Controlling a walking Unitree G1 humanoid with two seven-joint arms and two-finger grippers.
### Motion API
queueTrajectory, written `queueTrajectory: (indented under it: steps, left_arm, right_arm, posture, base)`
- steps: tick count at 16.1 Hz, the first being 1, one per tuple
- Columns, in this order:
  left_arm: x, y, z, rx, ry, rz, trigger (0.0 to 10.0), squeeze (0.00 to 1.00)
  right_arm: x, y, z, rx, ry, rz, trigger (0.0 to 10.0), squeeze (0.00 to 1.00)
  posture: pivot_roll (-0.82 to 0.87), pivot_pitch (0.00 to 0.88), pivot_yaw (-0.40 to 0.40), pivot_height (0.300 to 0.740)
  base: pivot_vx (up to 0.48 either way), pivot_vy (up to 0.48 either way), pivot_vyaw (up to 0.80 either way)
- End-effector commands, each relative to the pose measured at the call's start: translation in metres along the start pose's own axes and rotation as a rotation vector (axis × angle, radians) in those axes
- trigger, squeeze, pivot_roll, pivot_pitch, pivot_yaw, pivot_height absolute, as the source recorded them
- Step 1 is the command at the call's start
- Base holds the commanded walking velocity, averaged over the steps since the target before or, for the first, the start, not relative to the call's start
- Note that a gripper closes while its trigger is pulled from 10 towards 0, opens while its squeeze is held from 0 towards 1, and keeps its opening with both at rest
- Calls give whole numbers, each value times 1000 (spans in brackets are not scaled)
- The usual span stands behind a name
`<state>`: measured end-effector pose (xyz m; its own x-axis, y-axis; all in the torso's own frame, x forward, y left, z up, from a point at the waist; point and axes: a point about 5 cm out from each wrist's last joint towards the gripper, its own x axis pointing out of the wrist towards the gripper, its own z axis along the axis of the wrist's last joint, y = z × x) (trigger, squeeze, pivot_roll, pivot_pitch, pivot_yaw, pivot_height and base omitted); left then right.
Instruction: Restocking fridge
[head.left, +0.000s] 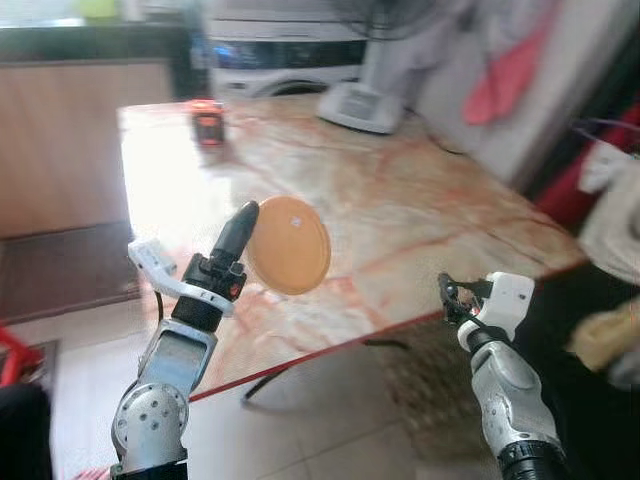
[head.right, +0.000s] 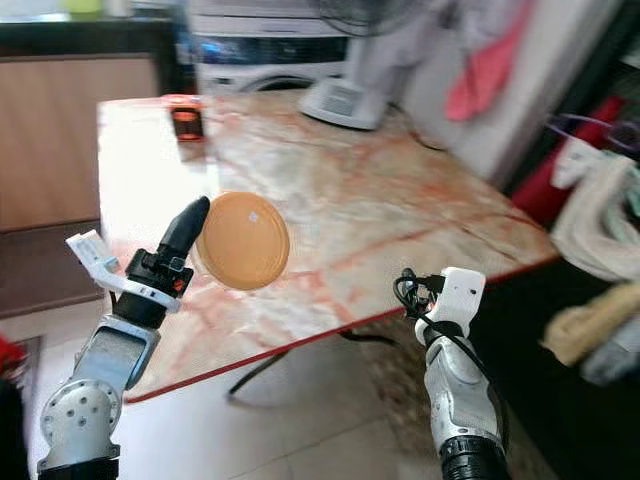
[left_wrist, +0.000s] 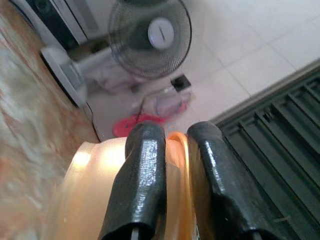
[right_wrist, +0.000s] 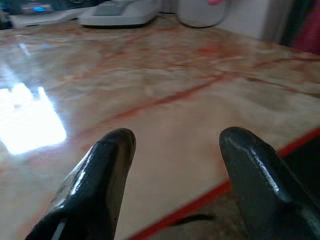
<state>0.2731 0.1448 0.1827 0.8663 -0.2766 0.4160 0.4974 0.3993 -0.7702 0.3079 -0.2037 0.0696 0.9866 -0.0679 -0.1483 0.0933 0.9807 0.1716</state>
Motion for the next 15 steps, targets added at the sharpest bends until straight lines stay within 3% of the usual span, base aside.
queueTrajectory:
  steps: [1,9,13,15]
  left_arm:
    - [4,-8,-9,-44,2,-27,10000,0]
    - [5,-9,-10,-37,5,-27,10000,0]
    - [6,-8,-11,-16,19,-26,10000,0]
    - [0,-11,-17,36,104,-51,10000,0]
  right_arm:
    - [0,0,0,-3,-5,-8,10000,0]
    - [-1,2,1,-1,-15,-7,10000,0]
    - [1,4,4,-9,-25,8,10000,0]
    - [1,6,5,-21,-22,27,10000,0]
  posture:
    - [-28,0,-105,740]
    - [-29,0,-104,740]
    - [-27,0,-107,740]
    - [-30,0,-106,740]
  base:
    - [0,0,-763]
    - [0,0,-763]
    - [0,0,0]
    - [0,0,0]
